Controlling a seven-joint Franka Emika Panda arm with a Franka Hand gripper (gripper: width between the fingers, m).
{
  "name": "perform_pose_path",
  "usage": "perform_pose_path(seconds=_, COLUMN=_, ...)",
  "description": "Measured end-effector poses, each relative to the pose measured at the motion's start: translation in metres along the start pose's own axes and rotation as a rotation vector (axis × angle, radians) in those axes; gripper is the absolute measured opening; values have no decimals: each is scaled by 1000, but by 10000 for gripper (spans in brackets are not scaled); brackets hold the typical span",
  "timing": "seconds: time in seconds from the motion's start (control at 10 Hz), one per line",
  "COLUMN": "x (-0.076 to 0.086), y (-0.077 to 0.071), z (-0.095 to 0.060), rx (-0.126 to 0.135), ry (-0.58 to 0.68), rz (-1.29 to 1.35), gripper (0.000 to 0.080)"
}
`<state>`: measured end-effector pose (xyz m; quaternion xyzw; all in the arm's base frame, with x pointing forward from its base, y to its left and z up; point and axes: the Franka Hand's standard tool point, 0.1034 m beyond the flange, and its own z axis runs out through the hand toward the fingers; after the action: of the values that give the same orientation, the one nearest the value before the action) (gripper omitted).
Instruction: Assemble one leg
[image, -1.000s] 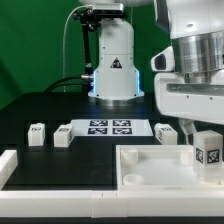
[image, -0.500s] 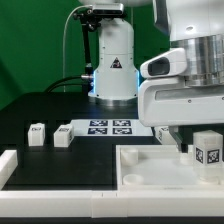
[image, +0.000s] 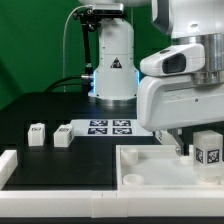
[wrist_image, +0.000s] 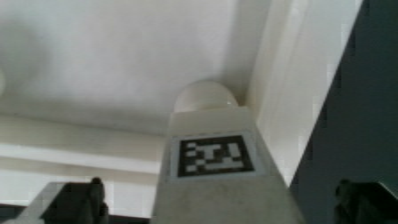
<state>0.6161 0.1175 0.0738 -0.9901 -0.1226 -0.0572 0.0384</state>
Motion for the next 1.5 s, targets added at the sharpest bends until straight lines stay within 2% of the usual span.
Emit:
perform_pose_path(seconds=0.2, x=0, y=0, z=0, rx=0, ry=0, rz=12, gripper=637)
perform_pose_path(seconds=0.3, x=0, y=0, z=0, rx=0, ry=0, rz=12, gripper=463)
perform_pose_path(seconds=0.4, x=0, y=0, z=0, rx=0, ry=0, rz=27, gripper=463)
perform_pose_path(seconds=0.5, x=0, y=0, z=0, rx=0, ry=0, rz=48, gripper=285)
perform_pose_path(seconds=0.7, x=0, y=0, z=0, rx=4, ry=1, rz=118, gripper=290)
perform_pose_path(seconds=0.9, x=0, y=1, z=0, rx=14, ry=4, rz=387, gripper=290)
perform_pose_path(seconds=1.5, x=-1, y=1, z=1, rx=14, ry=5, rz=1189, gripper=290)
